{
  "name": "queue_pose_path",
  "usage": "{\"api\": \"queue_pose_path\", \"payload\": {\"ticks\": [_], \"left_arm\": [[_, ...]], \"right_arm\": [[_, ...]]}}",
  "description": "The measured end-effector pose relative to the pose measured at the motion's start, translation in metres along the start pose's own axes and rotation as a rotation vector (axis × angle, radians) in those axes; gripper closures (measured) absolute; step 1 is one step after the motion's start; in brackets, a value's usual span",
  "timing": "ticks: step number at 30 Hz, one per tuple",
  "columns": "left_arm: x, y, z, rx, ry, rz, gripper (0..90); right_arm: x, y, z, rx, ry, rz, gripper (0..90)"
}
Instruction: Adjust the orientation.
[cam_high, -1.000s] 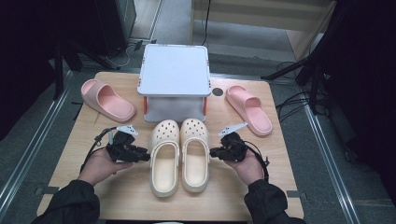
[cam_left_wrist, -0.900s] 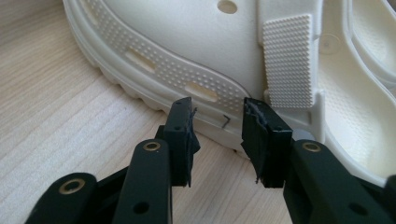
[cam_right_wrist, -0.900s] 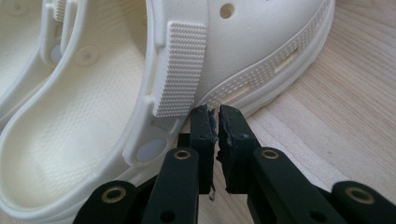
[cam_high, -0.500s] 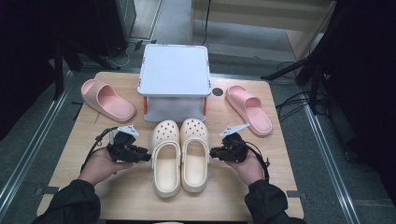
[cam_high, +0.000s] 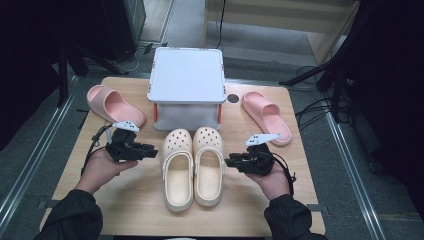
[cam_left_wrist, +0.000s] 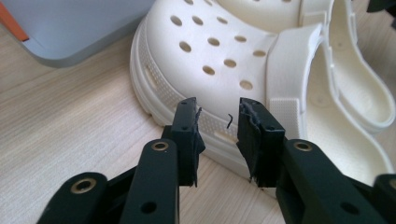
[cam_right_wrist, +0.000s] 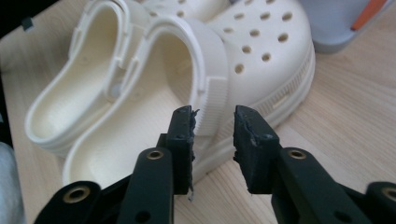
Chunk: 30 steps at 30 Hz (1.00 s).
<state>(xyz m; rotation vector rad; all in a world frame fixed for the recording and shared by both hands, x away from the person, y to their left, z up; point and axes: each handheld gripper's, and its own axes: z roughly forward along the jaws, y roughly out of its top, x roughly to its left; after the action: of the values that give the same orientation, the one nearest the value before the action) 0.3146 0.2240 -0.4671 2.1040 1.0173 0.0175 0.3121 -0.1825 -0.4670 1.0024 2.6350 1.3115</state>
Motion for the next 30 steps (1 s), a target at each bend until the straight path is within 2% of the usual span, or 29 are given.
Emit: {"api": "queue_pose_path", "payload": {"ticks": [2, 5, 7, 9, 12, 14, 17, 21, 30], "left_arm": [[-0.001, 0.004, -0.002, -0.004, 0.001, 0.005, 69.7], [0.001, 0.012, -0.009, -0.018, -0.001, 0.007, 70.3], [0.003, 0.019, -0.014, -0.036, -0.01, 0.002, 70.6], [0.006, 0.027, -0.017, -0.038, -0.01, 0.004, 71.0], [0.006, 0.038, -0.019, -0.034, -0.008, 0.011, 71.1], [0.005, 0.047, -0.02, -0.029, -0.004, 0.033, 71.4], [0.005, 0.059, -0.02, -0.027, 0.001, 0.053, 71.6], [0.006, 0.075, -0.024, -0.039, 0.007, 0.07, 72.8], [0.012, 0.119, -0.028, -0.077, 0.057, 0.107, 74.6]], "right_arm": [[0.004, 0.002, -0.005, -0.031, 0.019, 0.019, 64.7], [0.01, 0.003, -0.009, -0.058, 0.035, 0.014, 60.3], [0.014, 0.005, -0.012, -0.088, 0.023, 0.025, 54.8], [0.018, 0.006, -0.014, -0.1, 0.033, 0.025, 52.7], [0.024, 0.004, -0.015, -0.086, 0.037, 0.033, 54.4], [0.029, 0.002, -0.016, -0.08, 0.021, 0.025, 58.0], [0.035, 0.001, -0.016, -0.08, 0.039, 0.014, 59.8], [0.043, 0.0, -0.012, -0.08, 0.05, 0.038, 55.0], [0.06, 0.003, 0.008, -0.057, 0.03, 0.009, 46.6]]}}
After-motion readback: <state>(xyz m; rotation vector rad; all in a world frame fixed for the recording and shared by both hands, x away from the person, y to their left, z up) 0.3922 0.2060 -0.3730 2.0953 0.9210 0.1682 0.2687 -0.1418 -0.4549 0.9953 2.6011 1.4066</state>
